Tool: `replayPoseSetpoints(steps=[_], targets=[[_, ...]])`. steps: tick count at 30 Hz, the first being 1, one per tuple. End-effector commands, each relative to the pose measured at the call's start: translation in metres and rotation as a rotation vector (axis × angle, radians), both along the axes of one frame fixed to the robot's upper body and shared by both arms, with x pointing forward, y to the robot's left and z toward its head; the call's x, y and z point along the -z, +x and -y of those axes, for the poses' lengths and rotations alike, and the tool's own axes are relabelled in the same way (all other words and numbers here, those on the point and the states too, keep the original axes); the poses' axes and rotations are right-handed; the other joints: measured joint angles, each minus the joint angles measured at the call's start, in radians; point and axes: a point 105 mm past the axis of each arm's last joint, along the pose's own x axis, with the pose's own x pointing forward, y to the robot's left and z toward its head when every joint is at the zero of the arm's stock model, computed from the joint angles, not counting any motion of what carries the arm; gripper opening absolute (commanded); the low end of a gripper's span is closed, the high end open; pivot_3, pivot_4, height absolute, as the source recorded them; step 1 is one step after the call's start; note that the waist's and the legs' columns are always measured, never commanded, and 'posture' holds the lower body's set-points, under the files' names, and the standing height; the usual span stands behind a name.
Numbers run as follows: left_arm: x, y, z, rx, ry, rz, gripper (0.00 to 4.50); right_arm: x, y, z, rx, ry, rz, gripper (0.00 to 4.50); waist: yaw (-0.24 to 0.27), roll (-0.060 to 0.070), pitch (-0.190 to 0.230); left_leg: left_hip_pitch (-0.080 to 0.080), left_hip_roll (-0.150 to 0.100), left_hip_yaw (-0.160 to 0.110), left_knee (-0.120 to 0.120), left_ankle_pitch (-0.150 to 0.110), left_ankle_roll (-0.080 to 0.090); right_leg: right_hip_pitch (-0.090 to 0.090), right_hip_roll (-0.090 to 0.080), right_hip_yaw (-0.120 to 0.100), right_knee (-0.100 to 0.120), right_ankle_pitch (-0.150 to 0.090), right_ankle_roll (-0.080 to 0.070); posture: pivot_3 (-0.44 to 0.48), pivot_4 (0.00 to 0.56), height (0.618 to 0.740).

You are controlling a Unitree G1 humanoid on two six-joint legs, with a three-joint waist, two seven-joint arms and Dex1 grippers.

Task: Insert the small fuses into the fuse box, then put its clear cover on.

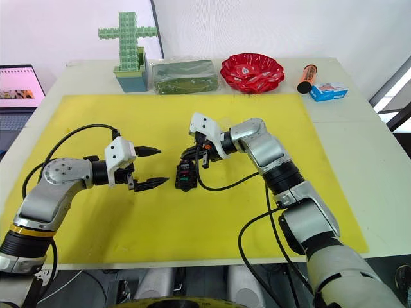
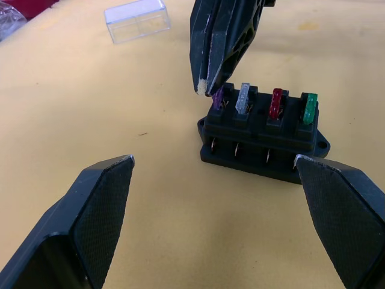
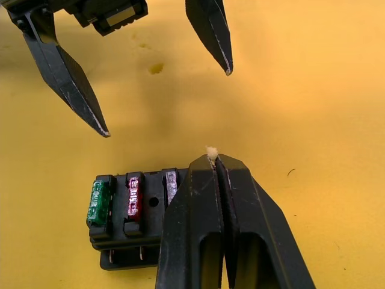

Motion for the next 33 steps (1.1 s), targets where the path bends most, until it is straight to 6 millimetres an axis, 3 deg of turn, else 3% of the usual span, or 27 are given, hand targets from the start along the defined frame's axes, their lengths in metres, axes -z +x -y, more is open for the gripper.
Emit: replayPoseSetpoints(steps=[1, 16, 27, 33], targets=[[-0.011, -0.001, 0.001, 0.005, -0.002, 0.047, 4.50, 0.015, -0.001, 0.003, 0.008, -0.017, -0.036, 0.05, 0.000, 0.000, 0.000, 0.000, 0.000, 0.000, 0.000, 0.000, 0.000, 0.000, 0.000, 0.000, 0.000, 0.000, 0.000, 0.000, 0.150, 0.740], [-0.011, -0.002, 0.001, 0.003, -0.002, 0.048, 4.50, 0.045, 0.003, 0.011, 0.079, -0.067, -0.080, 0.05, 0.001, 0.000, -0.001, 0.002, 0.000, 0.000, 0.000, 0.000, 0.000, 0.002, 0.000, 0.000, 0.000, 0.000, 0.000, 0.000, 0.150, 0.740], [-0.011, -0.002, 0.001, 0.004, -0.005, 0.047, 4.50, 0.063, -0.005, 0.014, 0.067, -0.126, -0.085, 0.05, 0.001, 0.000, -0.002, 0.002, 0.000, 0.000, 0.000, 0.000, 0.000, 0.003, 0.000, 0.000, 0.000, 0.000, 0.000, 0.000, 0.150, 0.740], [-0.011, -0.002, 0.001, 0.005, -0.005, 0.047, 4.50, 0.057, -0.005, 0.012, 0.061, -0.103, -0.066, 0.05, 0.001, -0.001, -0.002, 0.003, 0.000, 0.000, 0.000, 0.000, 0.000, 0.004, 0.000, 0.000, 0.000, 0.000, 0.000, 0.000, 0.150, 0.740]])
